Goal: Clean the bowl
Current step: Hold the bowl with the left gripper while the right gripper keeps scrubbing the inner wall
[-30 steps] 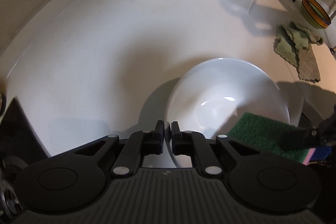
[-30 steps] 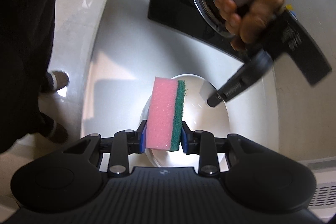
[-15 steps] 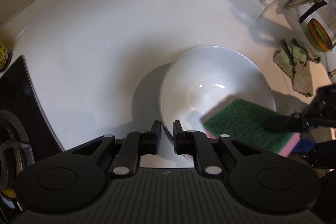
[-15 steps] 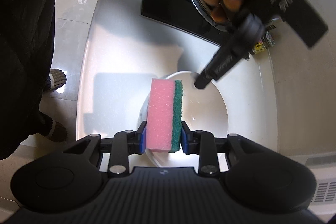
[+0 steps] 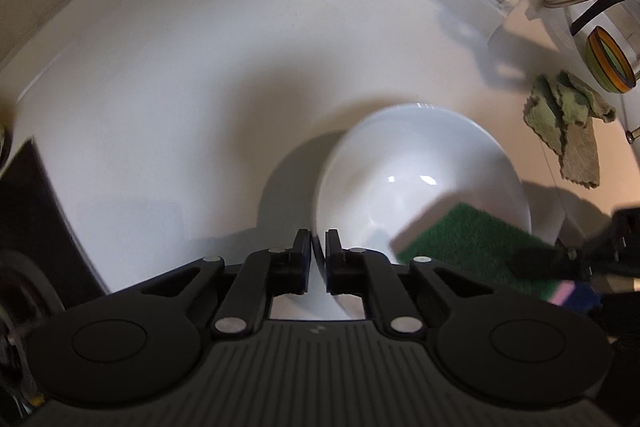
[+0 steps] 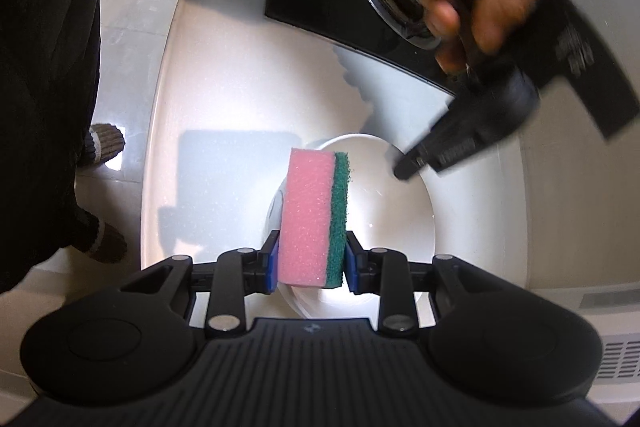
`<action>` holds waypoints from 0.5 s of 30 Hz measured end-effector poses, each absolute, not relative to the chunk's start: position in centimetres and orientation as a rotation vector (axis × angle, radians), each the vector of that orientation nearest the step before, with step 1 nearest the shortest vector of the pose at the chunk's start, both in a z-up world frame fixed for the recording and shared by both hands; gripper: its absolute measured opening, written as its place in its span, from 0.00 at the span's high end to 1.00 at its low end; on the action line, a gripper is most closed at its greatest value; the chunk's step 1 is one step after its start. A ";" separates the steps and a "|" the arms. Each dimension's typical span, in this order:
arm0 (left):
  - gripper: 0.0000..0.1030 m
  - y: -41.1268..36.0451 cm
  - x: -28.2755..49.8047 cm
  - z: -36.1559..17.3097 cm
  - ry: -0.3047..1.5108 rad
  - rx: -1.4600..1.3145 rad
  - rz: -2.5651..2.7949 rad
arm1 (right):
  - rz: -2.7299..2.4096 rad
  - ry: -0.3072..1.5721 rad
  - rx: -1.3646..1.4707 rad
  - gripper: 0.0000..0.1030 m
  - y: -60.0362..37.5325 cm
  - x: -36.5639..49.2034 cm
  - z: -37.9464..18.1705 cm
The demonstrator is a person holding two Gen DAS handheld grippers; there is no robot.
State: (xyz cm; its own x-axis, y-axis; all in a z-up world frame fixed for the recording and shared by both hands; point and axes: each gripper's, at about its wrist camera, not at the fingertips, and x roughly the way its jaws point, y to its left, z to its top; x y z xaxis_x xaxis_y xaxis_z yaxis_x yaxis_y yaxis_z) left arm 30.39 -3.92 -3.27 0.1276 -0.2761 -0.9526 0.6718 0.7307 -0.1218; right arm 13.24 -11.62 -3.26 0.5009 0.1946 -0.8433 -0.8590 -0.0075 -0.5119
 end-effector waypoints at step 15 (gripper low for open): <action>0.96 -8.3 33.6 -3.9 1.297 0.502 -0.784 | 0.938 0.669 -1.300 0.74 -12.1 14.1 -3.0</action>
State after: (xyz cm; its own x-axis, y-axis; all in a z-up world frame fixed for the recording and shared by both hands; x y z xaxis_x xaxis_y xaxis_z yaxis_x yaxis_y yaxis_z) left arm 33.57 -8.25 -3.92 0.0756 -0.2287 -0.9705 0.7530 0.6512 -0.0948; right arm 14.06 -12.09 -3.03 0.4871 0.1967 -0.8509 -0.8686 0.0077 -0.4955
